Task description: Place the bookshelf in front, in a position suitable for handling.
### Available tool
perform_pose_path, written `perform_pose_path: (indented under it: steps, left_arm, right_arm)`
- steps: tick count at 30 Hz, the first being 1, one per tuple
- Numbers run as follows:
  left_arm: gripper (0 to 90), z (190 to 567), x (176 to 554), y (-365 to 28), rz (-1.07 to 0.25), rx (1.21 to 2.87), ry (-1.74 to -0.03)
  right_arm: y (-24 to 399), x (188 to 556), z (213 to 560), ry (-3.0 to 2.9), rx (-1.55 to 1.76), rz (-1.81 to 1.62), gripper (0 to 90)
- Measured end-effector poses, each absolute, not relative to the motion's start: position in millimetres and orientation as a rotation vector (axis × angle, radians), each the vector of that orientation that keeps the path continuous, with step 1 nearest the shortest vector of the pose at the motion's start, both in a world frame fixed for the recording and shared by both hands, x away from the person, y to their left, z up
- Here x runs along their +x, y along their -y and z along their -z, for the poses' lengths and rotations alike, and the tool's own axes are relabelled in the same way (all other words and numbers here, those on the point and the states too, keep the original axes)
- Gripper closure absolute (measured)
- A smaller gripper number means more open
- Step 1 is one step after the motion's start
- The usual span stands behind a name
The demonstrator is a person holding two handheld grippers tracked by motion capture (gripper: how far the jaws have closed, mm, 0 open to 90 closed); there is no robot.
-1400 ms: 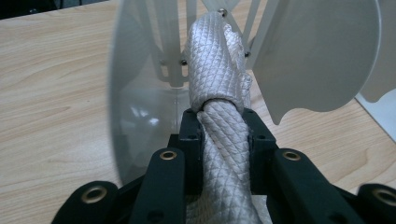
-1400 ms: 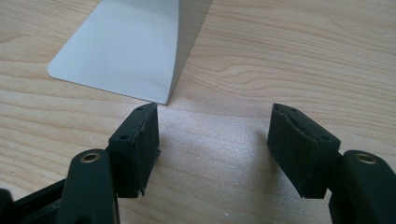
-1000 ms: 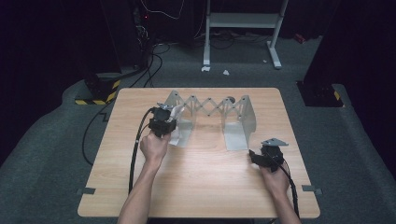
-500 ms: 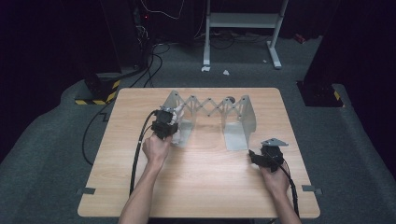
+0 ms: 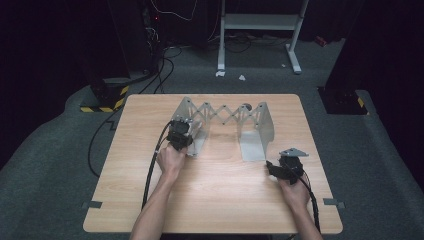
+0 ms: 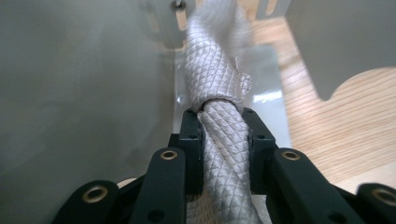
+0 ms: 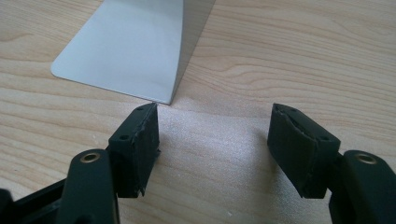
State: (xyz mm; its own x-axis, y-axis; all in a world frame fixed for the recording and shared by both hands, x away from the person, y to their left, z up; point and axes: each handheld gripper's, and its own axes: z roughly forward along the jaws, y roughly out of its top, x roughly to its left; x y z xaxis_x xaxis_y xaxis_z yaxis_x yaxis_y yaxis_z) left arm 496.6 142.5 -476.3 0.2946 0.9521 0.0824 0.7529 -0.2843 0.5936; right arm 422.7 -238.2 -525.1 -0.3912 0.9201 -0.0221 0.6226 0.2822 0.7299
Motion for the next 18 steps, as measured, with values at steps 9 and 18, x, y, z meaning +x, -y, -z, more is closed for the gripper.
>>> perform_pose_path:
  steps: [9, 18]
  left_arm:
    - [74.1, 477.0, 501.4, -139.8, -0.608, 2.114, -1.535]
    - [74.2, 452.9, 501.4, -137.0, -0.633, 2.105, -1.505]
  right_arm:
    - [238.1, 422.7, 525.2, -2.115, 1.382, -0.899, 34.3]
    - [237.5, 421.8, 525.2, -2.111, 1.386, -0.9, 34.2]
